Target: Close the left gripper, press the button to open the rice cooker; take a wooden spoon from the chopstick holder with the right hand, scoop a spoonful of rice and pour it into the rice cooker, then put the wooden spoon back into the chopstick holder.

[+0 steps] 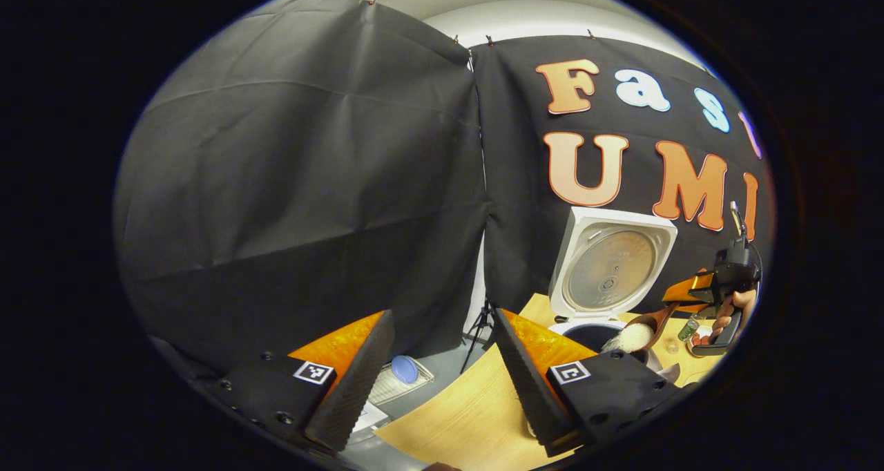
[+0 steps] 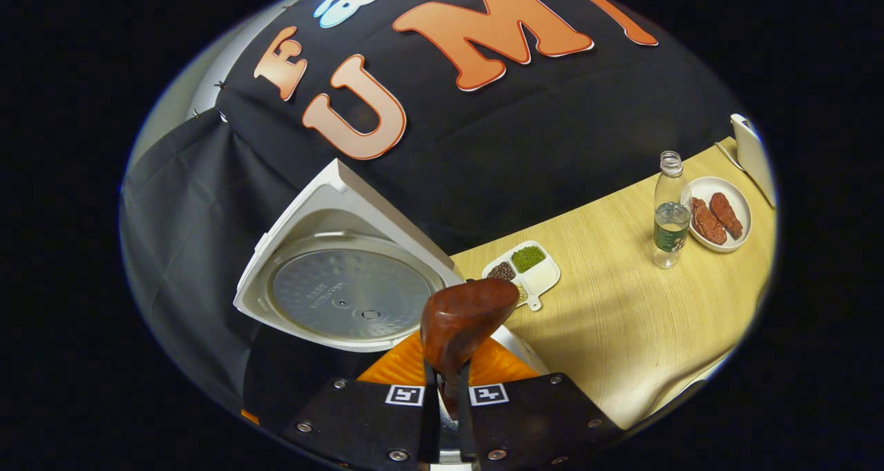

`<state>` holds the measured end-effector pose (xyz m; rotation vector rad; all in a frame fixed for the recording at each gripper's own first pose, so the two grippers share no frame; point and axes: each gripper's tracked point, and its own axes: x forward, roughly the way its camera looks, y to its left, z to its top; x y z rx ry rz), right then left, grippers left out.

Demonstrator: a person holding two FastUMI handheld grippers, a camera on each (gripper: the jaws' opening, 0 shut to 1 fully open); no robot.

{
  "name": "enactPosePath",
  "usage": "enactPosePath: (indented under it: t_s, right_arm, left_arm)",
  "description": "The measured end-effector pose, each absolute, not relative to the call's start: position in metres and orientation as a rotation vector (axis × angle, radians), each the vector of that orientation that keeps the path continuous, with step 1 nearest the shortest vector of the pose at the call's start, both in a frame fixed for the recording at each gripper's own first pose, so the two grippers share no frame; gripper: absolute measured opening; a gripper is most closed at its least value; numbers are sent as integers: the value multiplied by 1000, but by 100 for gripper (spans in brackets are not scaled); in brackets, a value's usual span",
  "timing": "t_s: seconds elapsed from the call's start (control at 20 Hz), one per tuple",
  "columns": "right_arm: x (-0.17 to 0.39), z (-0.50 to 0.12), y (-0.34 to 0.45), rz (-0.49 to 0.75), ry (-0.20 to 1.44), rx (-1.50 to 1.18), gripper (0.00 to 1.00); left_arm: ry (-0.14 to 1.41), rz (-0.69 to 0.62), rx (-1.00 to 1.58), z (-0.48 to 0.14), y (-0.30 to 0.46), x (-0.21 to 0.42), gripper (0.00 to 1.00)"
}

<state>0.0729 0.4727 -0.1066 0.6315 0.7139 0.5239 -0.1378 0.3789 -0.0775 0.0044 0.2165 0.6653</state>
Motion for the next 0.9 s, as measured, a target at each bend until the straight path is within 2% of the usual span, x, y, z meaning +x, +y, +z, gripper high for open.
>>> enactPosePath:
  t_s: [0.9]
  right_arm:
    - [72,-46,502,618,520,415,10]
  left_arm:
    - [205,700,51,-69,385,-152,99]
